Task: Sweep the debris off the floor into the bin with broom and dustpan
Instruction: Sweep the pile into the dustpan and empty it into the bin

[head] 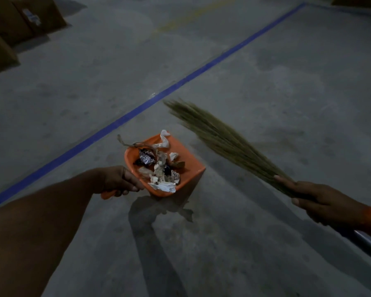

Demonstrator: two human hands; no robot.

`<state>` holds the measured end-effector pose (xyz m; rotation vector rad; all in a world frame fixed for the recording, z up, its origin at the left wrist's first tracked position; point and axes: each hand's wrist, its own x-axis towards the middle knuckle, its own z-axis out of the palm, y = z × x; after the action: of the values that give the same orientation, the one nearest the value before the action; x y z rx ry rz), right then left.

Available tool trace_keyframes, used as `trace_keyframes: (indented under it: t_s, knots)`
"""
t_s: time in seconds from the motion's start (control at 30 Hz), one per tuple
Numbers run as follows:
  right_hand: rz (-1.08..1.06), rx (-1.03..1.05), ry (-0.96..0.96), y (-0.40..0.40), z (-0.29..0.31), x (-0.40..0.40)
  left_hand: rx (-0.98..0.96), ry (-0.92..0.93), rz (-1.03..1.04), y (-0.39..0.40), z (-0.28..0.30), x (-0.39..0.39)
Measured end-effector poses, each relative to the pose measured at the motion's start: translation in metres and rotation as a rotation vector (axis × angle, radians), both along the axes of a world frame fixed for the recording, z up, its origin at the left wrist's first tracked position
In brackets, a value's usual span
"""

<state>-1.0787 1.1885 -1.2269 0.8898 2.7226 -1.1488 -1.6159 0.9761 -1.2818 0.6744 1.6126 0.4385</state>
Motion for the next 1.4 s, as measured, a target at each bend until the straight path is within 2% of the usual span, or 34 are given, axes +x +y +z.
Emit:
trace_keyframes:
  t_s: [0.37,0.5,0.77,1.4]
  knots:
    - [-0.422,-0.068,-0.149,0.001,-0.005,0.087,-0.057,-0.019,-0.19,0.037,0.0,0.04]
    - [-0.473,-0.11,-0.219,-0.006,-0.01,0.105,-0.065,-0.033,-0.23,0.056,-0.002,0.055]
    - [-0.401,-0.129,-0.27,-0.01,-0.018,0.098,-0.086,-0.035,-0.238,0.072,-0.008,0.07]
    - [-0.302,-0.229,-0.232,-0.025,-0.031,0.082,-0.106,0.015,-0.25,0.073,0.0,0.076]
